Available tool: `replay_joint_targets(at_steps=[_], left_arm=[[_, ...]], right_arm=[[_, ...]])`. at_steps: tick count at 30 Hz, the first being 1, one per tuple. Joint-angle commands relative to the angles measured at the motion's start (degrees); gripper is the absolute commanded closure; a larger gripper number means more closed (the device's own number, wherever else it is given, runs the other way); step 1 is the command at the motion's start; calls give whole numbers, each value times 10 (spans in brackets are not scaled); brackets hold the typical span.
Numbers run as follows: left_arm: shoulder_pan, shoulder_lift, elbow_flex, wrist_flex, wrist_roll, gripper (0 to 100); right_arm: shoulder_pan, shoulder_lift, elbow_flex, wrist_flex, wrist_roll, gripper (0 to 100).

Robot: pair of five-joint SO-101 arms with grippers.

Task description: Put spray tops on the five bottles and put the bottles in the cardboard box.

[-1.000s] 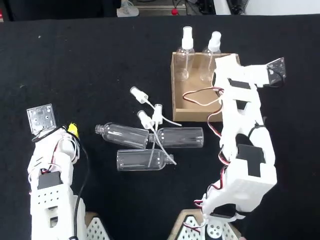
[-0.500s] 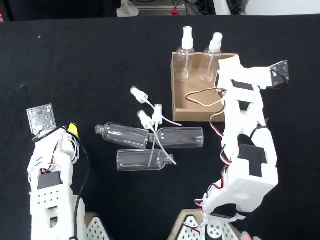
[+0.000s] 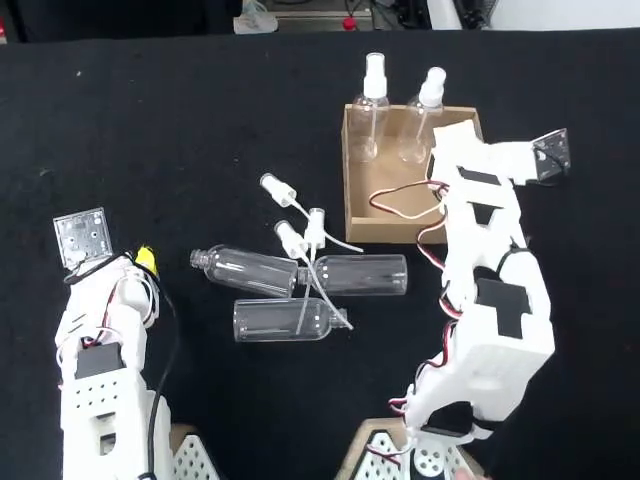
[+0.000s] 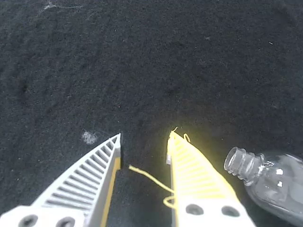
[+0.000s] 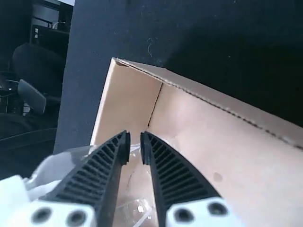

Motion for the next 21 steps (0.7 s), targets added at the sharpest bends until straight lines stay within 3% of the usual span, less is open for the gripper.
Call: replay_joint_targets(at_steps=[1,21], left_arm=[[-7,-7,-3,-12,3,845],[-7,-7,-3,-12,3,845]], right_arm=[[-11,-8,-3,-15,-4,986],[-28,-8,-3,-14,1,986]])
